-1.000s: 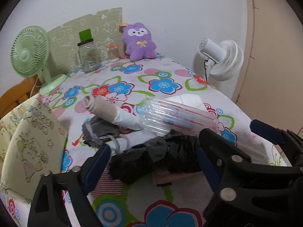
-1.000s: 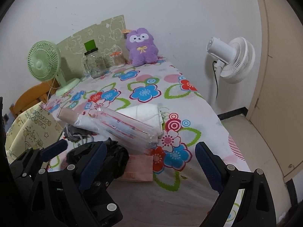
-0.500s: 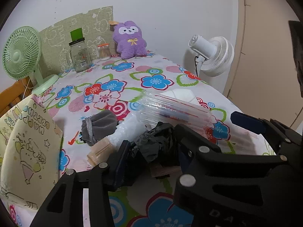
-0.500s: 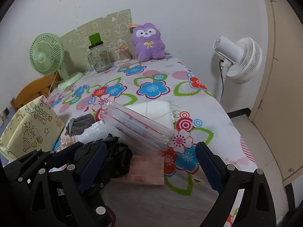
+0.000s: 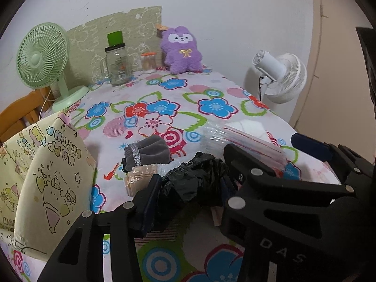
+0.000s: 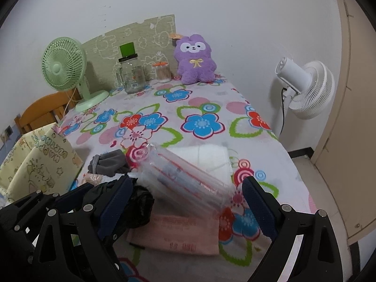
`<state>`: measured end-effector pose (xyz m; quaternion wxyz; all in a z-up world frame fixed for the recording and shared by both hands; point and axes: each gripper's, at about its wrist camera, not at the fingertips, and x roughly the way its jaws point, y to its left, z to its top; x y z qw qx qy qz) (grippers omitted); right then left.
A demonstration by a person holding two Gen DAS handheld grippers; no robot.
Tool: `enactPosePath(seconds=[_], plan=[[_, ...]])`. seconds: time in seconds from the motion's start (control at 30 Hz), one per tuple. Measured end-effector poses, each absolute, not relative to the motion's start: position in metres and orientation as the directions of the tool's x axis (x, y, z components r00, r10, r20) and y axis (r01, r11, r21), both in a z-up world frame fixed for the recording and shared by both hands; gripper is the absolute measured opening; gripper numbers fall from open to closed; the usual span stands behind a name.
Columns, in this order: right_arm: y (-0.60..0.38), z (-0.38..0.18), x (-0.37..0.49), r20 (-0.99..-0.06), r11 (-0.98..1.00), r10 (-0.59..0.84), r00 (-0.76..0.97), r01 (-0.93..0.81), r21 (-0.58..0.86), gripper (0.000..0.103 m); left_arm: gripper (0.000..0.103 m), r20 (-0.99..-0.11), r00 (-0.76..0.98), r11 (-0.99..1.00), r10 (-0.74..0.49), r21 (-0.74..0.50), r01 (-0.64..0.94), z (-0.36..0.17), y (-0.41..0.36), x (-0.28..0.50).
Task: Organize soft objects
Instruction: 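Grasp the black plastic bag with the left tool while the right tool grasps the clear tube bag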
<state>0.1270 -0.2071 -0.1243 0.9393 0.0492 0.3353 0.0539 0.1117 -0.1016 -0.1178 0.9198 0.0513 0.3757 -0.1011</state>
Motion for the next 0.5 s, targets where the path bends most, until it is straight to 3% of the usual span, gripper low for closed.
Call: enactPosePath(seconds=[0.2,0.5], plan=[[-0.204,-0.132,0.143,-0.643,0.993,0.118,0.757,-0.079,0.09,0.094,0.052,-0.719,0.683,0.975,-0.128,0.034,0.219,-0.126,-0.107,0.117],[-0.204,-0.146,0.154,-0.692,0.988,0.151,0.706,-0.087,0.127,0.065,0.052,-0.725,0.677,0.978,-0.127,0.023,0.208,-0.127,-0.108,0.119]])
